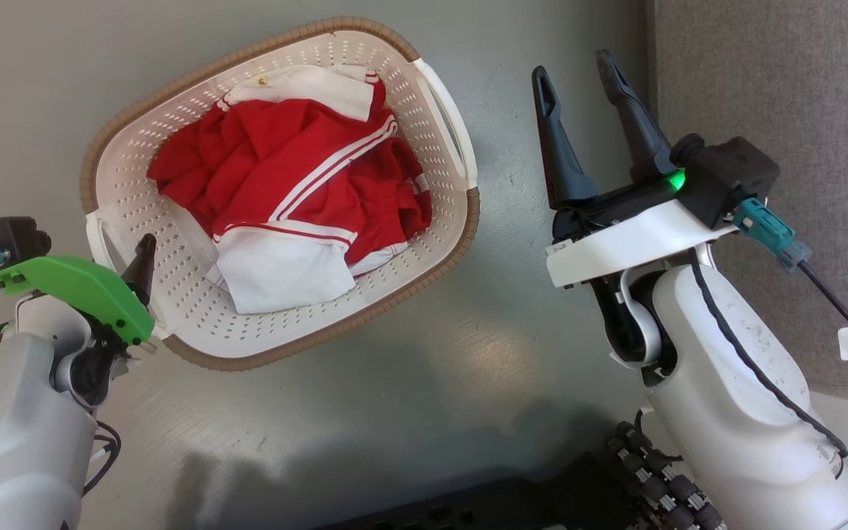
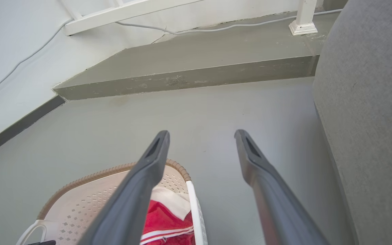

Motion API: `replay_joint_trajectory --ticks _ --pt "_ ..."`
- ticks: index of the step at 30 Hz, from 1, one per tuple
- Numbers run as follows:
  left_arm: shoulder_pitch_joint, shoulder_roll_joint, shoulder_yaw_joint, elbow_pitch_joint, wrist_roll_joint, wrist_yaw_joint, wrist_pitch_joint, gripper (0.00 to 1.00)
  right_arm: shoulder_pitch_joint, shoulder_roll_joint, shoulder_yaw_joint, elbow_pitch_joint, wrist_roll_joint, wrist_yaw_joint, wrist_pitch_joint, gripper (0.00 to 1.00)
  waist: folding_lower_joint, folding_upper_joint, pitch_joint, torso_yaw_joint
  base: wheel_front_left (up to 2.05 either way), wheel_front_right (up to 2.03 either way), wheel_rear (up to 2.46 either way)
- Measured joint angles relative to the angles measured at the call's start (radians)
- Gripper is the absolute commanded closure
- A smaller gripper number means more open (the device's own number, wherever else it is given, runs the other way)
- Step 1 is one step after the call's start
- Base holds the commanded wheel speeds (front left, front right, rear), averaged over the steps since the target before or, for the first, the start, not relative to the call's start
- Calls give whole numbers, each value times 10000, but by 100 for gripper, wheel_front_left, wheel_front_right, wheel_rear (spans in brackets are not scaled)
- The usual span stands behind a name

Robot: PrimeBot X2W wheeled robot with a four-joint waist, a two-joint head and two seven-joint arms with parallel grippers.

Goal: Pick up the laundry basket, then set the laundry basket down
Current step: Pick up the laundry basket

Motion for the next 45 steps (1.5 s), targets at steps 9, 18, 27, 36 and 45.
replay_joint_trajectory --ticks 9,18,27,36,45 --pt "-183 144 -288 92 -385 -35 -12 100 -45 0 17 -38 90 -17 0 0 0 0 60 -11 0 0 0" --pt "-312 351 -1074 98 -318 -35 -224 100 -173 -2 61 -38 176 -77 0 0 0 0 9 -24 0 0 0" --pt "-455 573 -1894 82 102 -35 -545 100 -176 -4 134 2 251 -77 0 0 -1 0 -157 -23 0 0 0" --pt "-642 546 -2428 259 2 -33 -600 100 -176 -4 219 69 286 -88 0 0 0 0 -284 -89 0 0 0" --pt "-643 539 -2623 591 -453 -33 -510 73 -174 -2 286 115 357 -88 0 0 0 0 -353 -198 0 0 0"
